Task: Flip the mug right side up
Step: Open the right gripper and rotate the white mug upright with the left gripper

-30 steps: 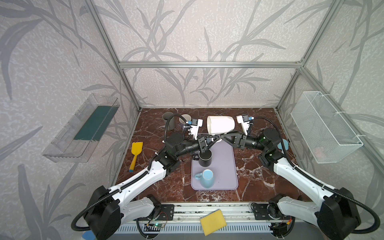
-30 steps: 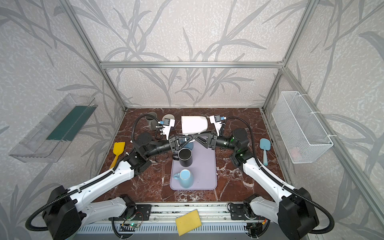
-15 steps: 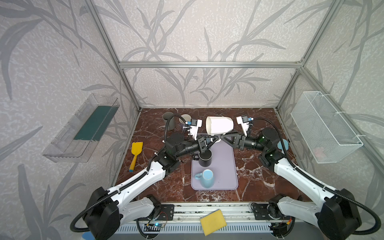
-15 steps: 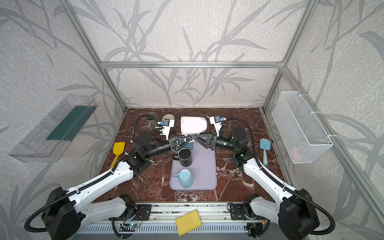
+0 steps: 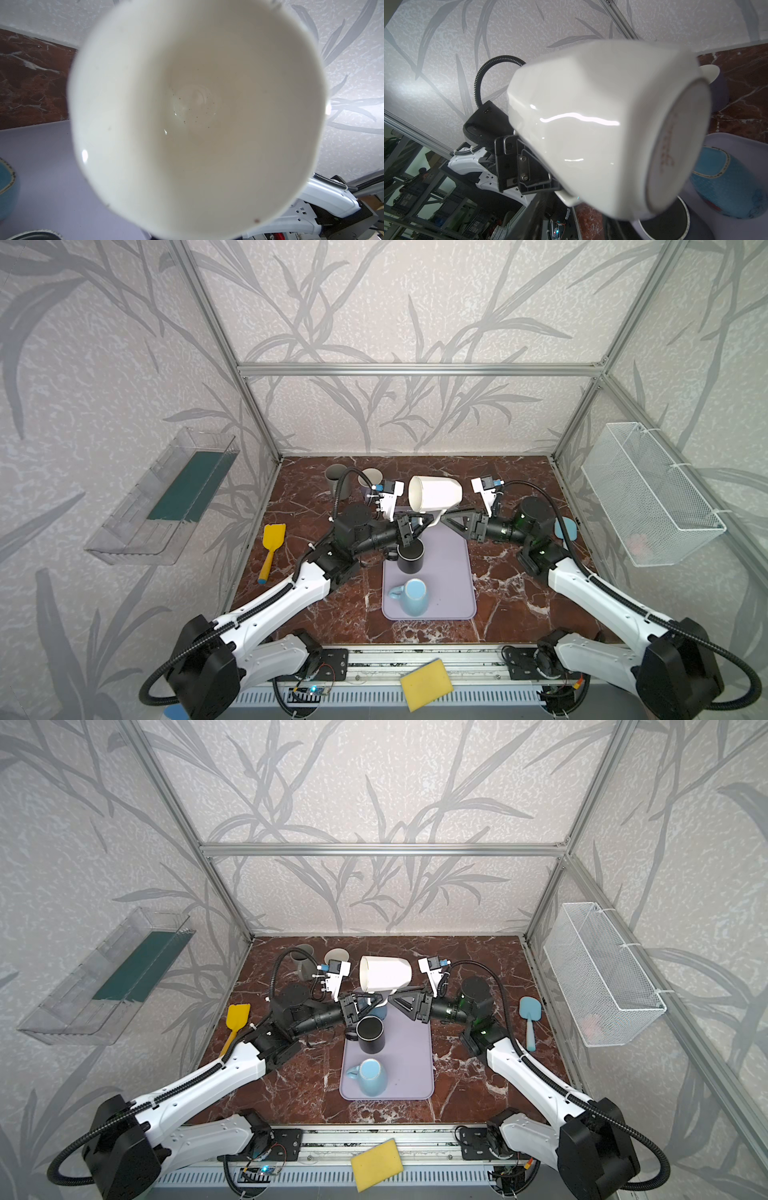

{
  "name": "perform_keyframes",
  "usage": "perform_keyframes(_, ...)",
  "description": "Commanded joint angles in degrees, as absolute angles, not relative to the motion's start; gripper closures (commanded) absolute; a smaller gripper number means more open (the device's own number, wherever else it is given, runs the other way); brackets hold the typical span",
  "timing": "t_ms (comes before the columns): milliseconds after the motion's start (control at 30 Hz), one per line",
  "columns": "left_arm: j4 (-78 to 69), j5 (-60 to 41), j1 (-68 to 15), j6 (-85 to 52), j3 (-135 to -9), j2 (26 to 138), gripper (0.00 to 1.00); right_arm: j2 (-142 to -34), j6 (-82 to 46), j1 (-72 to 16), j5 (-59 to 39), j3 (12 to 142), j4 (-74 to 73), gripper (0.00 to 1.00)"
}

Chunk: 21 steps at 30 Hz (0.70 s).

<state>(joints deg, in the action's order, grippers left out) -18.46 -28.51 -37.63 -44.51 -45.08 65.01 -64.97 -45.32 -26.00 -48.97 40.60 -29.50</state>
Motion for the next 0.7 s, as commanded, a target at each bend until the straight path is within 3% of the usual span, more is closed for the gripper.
perform_keyframes(0,-19.2,-26.3,-37.2,-42.5,-48.9,64.5,1.0,-62.7,-43.8,-26.2,-48.8,40.0,-30.1,0.54)
perform_keyframes(667,-11.0,-24.6,-33.4,-39.1,-54.4,69.6,1.0,-58.6,-41.8,-24.1,-47.7,36.6,-25.8,0.54)
